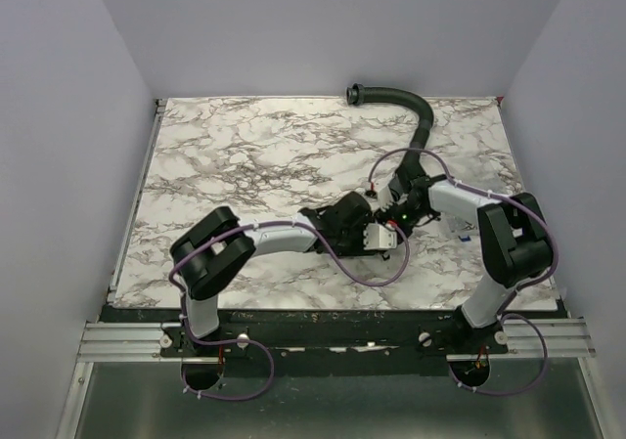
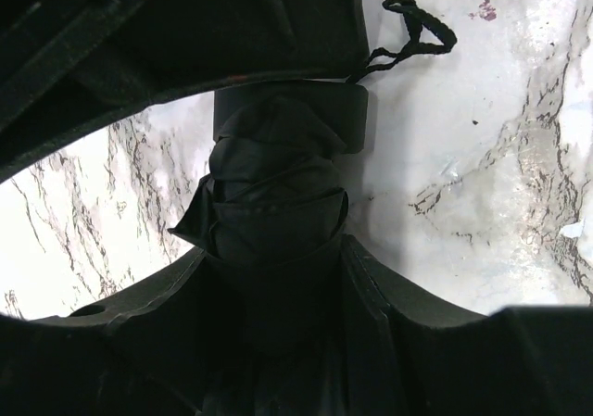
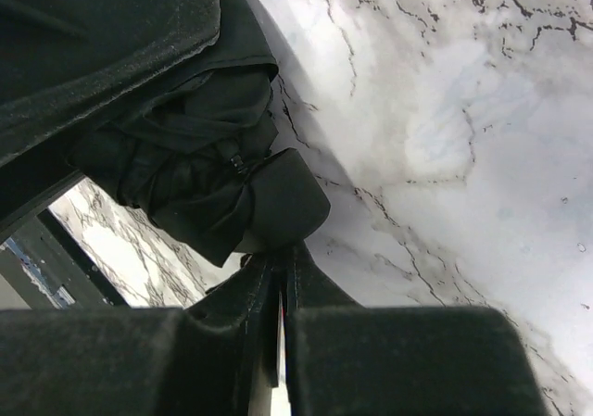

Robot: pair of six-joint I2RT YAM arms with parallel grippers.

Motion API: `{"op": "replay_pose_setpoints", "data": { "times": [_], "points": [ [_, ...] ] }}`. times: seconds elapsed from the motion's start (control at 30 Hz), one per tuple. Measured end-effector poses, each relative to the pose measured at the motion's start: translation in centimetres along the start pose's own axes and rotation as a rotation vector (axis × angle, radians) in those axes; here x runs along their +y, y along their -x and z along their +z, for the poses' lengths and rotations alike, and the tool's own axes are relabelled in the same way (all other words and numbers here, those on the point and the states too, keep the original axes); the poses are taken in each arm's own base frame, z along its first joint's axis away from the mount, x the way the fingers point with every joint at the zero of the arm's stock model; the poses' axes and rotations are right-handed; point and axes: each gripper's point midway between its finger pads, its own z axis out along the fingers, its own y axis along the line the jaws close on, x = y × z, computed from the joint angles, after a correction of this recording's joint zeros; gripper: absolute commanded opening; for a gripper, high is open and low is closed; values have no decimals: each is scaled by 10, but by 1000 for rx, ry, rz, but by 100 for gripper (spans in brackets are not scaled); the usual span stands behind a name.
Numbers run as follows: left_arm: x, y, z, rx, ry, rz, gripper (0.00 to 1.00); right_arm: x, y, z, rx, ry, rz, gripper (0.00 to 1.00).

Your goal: Put away the umbrella

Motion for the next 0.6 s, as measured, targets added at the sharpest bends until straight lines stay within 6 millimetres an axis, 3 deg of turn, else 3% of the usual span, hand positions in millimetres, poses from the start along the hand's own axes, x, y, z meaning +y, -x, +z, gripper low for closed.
{"op": "replay_pose_setpoints", "data": {
  "times": [0.1,0.23,0.33,0.43,0.6],
  "points": [
    [0,0,-1,-1,1,1,51,0,-1,-1,3,-6,13,33],
    [1,2,-3,-12,9,9,77,-1,-2,-15,-25,-38,-32,58],
    [-3,2,-11,-26,16,-6,97,1,0,-35,-81,-75,-89,70],
    [-4,7,-28,-51,34,-24,98,5,4,-57,-139,-117,-151,78],
    [13,40,-67,-158,111,-46,98,12,15,-80,-182,-152,-245,79]
  ]
}}
